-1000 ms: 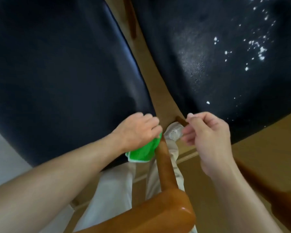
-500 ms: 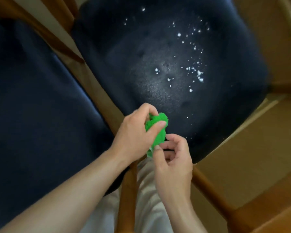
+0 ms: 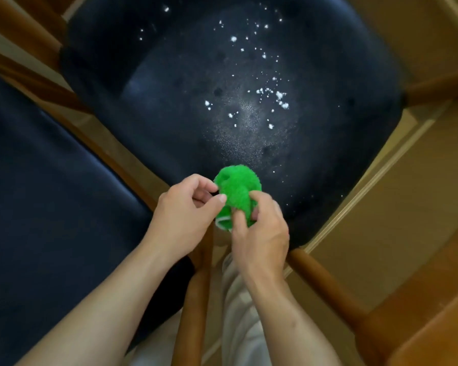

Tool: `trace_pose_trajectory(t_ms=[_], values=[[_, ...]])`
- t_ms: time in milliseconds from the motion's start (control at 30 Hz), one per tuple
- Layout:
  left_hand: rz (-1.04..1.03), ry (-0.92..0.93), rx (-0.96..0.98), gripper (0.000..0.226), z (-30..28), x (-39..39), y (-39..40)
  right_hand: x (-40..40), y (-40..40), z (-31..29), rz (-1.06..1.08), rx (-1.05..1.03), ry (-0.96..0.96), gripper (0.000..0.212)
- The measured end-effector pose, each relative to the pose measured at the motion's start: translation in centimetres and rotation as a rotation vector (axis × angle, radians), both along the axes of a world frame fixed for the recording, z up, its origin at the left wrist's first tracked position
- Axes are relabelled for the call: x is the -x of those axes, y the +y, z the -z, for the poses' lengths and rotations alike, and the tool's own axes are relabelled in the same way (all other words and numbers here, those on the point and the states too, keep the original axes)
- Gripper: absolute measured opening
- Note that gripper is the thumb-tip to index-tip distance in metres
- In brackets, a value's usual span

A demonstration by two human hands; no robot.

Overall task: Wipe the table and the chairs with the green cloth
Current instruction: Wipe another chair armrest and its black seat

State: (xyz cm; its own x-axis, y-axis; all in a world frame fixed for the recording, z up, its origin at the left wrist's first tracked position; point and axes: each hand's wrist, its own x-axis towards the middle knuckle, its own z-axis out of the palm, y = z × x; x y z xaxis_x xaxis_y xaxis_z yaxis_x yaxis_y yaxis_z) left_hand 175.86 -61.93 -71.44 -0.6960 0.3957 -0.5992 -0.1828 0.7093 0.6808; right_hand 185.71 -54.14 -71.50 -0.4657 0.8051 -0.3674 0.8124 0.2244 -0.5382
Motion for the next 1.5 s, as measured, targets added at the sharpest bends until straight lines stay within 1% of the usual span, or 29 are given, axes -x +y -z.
trace_pose_trajectory(t_ms=[33,67,133,167,200,267,333,367,400,467,500,567,633,667,733,800,833,933,967,1000,1033,1067,1100,1167,1233,1300,1367,1433,1500], values=[[0.029,-0.007,-0.006,0.012,-0.3,0.2,0.4,0.0,0.8,0.0,0.064,-0.012,0.046,0.015],[0.049,-0.022,-0.012,0.015,-0.5,0.3,0.7,-0.1,1.6,-0.1,0.126,0.012,0.101,0.010],[0.048,-0.091,-0.047,0.026,-0.9,0.2,1.6,-0.3,2.9,-0.8,0.217,0.126,0.215,0.032],[0.026,-0.158,-0.083,0.032,-1.2,0.2,1.9,-0.3,3.3,-1.2,0.240,0.181,0.258,0.037],[-0.011,-0.232,-0.130,0.035,-1.5,0.2,2.3,-0.3,3.4,-1.7,0.253,0.234,0.287,0.037],[-0.069,-0.325,-0.211,0.030,-1.9,0.3,2.5,-0.3,2.8,-2.2,0.277,0.327,0.338,0.035],[-0.055,-0.318,-0.215,0.023,-2.1,0.8,2.4,-0.1,1.9,-2.4,0.290,0.377,0.356,0.037],[-0.051,-0.293,-0.224,0.016,-2.2,1.2,2.2,0.0,1.5,-2.4,0.286,0.373,0.347,0.038],[-0.071,-0.282,-0.236,0.004,-2.2,1.5,2.1,0.1,1.2,-2.5,0.285,0.355,0.335,0.038],[-0.124,-0.235,-0.240,0.021,-2.2,2.2,1.8,0.3,1.0,-2.8,0.311,0.287,0.330,0.038],[-0.157,-0.246,-0.269,0.024,-2.3,2.5,1.8,0.4,1.1,-3.0,0.350,0.251,0.343,0.039],[-0.241,-0.355,-0.381,0.019,-2.8,3.2,2.1,0.6,1.5,-3.3,0.441,0.198,0.393,0.042],[-0.334,-0.503,-0.541,0.022,-3.3,3.7,2.7,0.7,2.0,-3.5,0.461,0.157,0.418,0.047],[-0.380,-0.540,-0.603,0.026,-3.5,4.0,3.0,0.7,2.1,-3.6,0.447,0.135,0.409,0.048],[-0.450,-0.542,-0.660,0.031,-3.6,4.7,3.4,0.6,2.4,-3.6,0.450,0.088,0.374,0.047],[-0.493,-0.496,-0.618,0.032,-3.5,5.7,3.8,0.7,3.3,-3.3,0.539,0.033,0.338,0.044],[-0.498,-0.443,-0.548,0.031,-3.3,6.2,4.0,0.8,3.9,-3.1,0.595,0.009,0.305,0.039],[-0.463,-0.271,-0.264,0.019,-2.1,7.5,4.0,1.2,5.2,-2.7,0.692,-0.062,0.193,0.006],[-0.443,-0.258,-0.208,0.016,-1.7,7.6,3.8,1.5,5.1,-2.8,0.660,-0.120,0.194,0.012],[-0.420,-0.270,-0.169,0.017,-1.4,7.6,3.7,2.2,4.7,-2.9,0.580,-0.181,0.240,0.016],[-0.385,-0.280,-0.133,0.026,-1.2,7.5,3.5,3.0,4.3,-3.1,0.473,-0.226,0.298,0.019],[-0.343,-0.273,-0.096,0.040,-1.1,7.2,3.4,3.8,3.9,-3.0,0.340,-0.226,0.327,0.021],[-0.300,-0.241,-0.079,0.050,-0.8,6.8,3.4,4.7,3.5,-2.6,0.198,-0.196,0.307,0.024],[-0.243,-0.136,-0.100,0.057,-0.3,6.1,3.7,6.2,3.3,-1.3,-0.009,-0.107,0.171,0.033],[-0.204,-0.019,-0.113,0.060,0.0,5.9,4.2,7.1,3.4,0.3,-0.081,-0.043,0.008,0.047],[-0.145,0.105,-0.115,0.058,0.0,6.8,4.9,7.3,3.1,1.7,-0.158,-0.035,-0.118,0.059],[-0.042,0.242,-0.070,0.051,0.3,8.6,5.3,7.3,2.6,2.9,-0.227,-0.056,-0.193,0.071],[0.068,0.355,0.028,0.043,0.3,10.2,5.2,7.5,2.4,3.9,-0.251,-0.089,-0.249,0.082],[0.137,0.444,0.088,0.040,0.3,11.4,4.4,8.0,2.1,4.8,-0.249,-0.148,-0.291,0.083]])
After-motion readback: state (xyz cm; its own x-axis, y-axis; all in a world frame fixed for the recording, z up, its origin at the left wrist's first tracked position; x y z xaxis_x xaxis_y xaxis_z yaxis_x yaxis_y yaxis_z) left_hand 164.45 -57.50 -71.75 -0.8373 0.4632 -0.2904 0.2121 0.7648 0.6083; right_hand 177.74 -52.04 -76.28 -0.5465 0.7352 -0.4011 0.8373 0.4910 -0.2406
